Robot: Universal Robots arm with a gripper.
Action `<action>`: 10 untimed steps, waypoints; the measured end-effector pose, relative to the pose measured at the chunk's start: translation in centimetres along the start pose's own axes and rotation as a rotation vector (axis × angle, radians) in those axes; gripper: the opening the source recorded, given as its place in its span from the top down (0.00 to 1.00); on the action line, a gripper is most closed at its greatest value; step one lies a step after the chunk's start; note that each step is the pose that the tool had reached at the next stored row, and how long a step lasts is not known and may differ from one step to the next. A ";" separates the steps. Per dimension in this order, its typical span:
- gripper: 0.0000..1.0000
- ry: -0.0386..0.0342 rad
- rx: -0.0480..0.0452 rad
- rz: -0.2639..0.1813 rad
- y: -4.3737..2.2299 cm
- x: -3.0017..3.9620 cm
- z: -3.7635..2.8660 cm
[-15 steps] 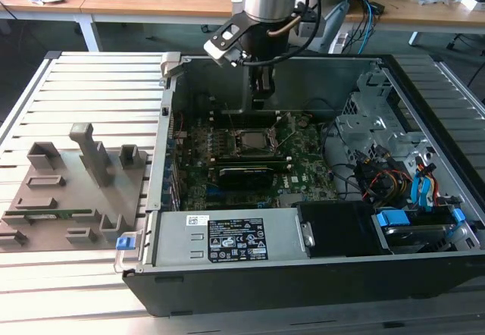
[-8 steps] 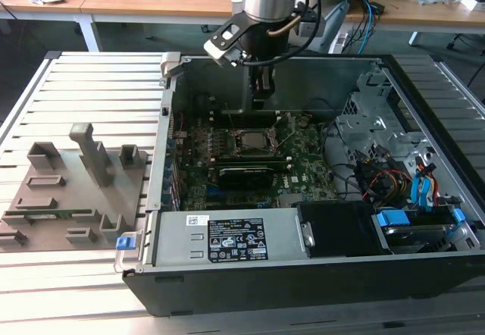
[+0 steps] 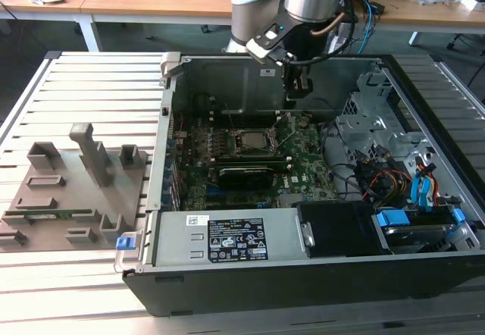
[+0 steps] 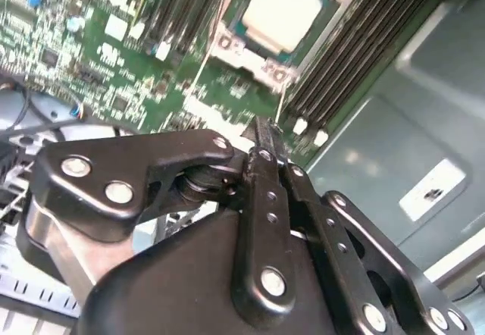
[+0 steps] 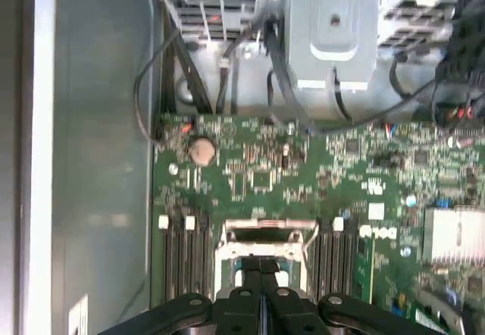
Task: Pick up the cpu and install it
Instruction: 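Close the cpu cover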
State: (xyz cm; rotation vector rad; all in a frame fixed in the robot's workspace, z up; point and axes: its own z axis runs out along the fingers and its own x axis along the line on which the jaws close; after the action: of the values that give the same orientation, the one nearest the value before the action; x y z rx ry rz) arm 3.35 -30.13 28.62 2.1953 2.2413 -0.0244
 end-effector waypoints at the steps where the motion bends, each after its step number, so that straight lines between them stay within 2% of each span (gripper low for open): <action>1: 0.89 0.0001 0.0060 0.000 1.25 -0.02 0.00; 3: 0.89 -0.0002 0.0203 0.000 3.42 -0.07 0.30; 4: 0.89 0.0001 0.0234 0.000 4.00 -0.09 0.51; 6: 0.89 -0.0001 0.0285 -0.005 4.17 -0.22 1.09; 9: 0.89 0.0000 0.0316 -0.011 4.17 -0.82 2.28; 10: 0.89 0.0000 0.0320 -0.012 4.17 -0.90 2.46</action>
State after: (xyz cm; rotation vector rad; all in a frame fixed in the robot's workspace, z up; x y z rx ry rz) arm 7.51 -30.98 26.14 2.1976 2.2698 -0.0607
